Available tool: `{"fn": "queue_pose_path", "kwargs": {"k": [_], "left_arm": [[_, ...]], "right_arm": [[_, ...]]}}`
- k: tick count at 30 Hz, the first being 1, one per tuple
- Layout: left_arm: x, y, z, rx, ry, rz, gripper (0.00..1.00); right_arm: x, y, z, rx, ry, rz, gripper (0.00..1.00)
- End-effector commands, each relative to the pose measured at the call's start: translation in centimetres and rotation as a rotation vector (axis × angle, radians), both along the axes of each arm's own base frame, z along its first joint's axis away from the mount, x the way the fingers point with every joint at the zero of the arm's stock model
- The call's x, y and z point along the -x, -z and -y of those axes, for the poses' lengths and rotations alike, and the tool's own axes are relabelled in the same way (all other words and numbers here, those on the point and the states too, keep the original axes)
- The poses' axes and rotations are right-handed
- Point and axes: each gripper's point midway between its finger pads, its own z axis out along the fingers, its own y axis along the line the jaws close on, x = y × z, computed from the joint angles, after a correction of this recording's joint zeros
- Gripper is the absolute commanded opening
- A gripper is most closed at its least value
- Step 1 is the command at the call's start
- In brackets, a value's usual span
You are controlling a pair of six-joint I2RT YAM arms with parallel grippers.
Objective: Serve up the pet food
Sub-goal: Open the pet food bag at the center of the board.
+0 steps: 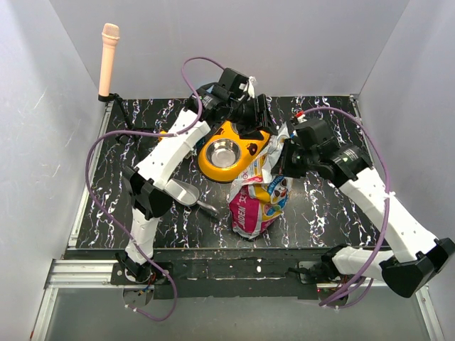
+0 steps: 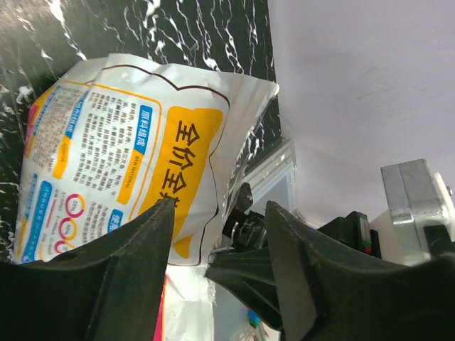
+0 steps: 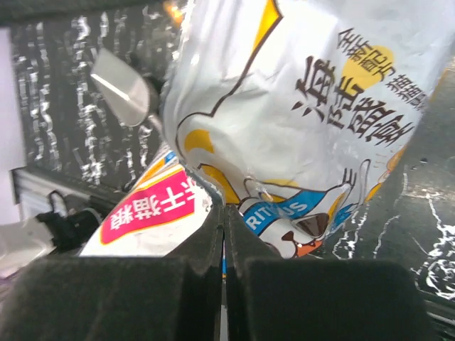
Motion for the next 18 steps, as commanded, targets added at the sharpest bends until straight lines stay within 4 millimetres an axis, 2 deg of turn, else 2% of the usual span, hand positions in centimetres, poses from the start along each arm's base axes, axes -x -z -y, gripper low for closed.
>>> {"fn": "queue_pose_path", "kwargs": {"k": [1, 3, 5, 8, 12, 14, 18], "left_arm": [[1.4, -4.9, -4.0, -0.044, 0.002, 0.187, 0.56], [1.9, -3.9, -5.8, -0.130, 0.004, 0.202, 0.56], [3.0, -2.5, -7.0, -0.194, 0.032, 0.189, 0.49], [5.1, -0.3, -7.5, -0.232, 0.106, 0.123, 0.44], [6.8, 1.3, -8.4, -0.268, 0.125, 0.057, 0.57], [7.3, 1.4, -8.3, -0.251, 0.137, 0.050, 0.60], [7.9, 1.9, -6.9, -0.191, 0.178, 0.005, 0.61]], "right_arm": [[-0.2, -1.6, -1.8, -0.134, -0.091, 0.023, 0.01], [-0.5, -1.8, -2.2, -0.157, -0.094, 0.051, 0.01], [-0.6, -2.6, -2.3, -0.178, -0.099, 0.074, 0.01], [-0.7, -3.4, -2.7, -0.202, -0.119, 0.094, 0.01], [-0.9, -2.8, -3.1, -0.187, -0.132, 0.057, 0.01], [-1.0, -2.6, -3.2, -0.183, -0.128, 0.048, 0.01], [-0.9, -2.6, -3.4, -0.190, -0.139, 0.047, 0.01]]}}
